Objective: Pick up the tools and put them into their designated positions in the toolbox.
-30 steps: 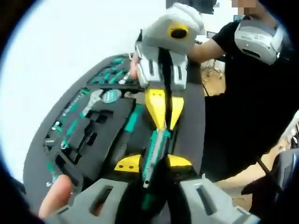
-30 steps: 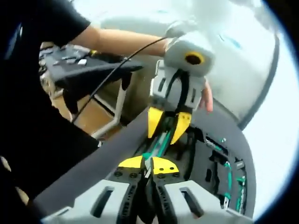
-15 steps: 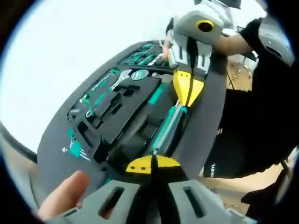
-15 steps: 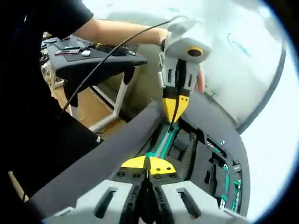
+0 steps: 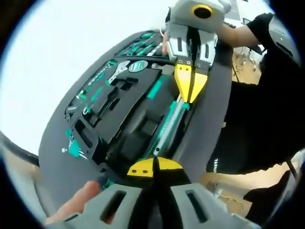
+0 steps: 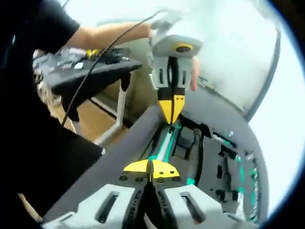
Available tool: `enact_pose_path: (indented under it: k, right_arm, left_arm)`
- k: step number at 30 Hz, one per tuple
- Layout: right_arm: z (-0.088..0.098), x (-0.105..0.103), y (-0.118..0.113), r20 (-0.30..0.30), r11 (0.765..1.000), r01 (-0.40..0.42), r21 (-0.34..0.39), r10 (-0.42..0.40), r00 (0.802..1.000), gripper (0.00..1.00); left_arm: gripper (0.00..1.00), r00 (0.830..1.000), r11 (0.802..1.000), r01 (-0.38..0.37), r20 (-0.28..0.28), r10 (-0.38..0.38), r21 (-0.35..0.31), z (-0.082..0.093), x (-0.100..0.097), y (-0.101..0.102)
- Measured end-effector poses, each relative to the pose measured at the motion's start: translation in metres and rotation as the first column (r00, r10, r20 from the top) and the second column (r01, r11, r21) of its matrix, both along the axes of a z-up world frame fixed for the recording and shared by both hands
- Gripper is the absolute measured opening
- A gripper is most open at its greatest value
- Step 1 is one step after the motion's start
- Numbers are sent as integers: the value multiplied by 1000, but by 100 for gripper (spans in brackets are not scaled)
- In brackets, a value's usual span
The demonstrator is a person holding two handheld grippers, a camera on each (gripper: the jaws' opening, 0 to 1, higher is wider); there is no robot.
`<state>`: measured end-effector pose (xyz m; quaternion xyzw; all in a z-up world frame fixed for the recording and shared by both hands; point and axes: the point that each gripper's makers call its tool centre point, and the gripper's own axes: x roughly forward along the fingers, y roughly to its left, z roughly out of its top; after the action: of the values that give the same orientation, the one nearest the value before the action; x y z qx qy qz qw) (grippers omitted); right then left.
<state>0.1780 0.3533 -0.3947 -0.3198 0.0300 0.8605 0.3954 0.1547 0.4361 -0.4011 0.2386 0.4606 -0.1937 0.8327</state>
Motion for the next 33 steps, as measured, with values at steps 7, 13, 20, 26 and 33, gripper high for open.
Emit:
enact_pose_path:
  k: [7, 13, 20, 26, 33]
  right_arm:
    - [-2, 4, 2, -233, 961, 166, -220, -217, 948, 0]
    - [-9, 0, 3, -132, 975, 143, -168, -166, 977, 0]
    - [59, 26, 20, -295, 966, 259, -25, -254, 921, 0]
    - [15, 1, 32, -208, 968, 249, -9, -246, 947, 0]
    - [-3, 7, 35, -88, 964, 267, 7, -266, 960, 0]
  left_arm:
    - [0, 996, 995, 55, -75, -49, 80, -3, -1, -4]
    - [0, 987, 979, 130, -113, -113, 157, -4, -2, -8]
    - [5, 989, 999, -20, 148, 12, 51, 24, 12, -9]
    - [2, 994, 994, -84, 69, 79, 75, 6, 1, 19]
    - [0, 992, 995, -94, 83, 92, 19, 1, 0, 19]
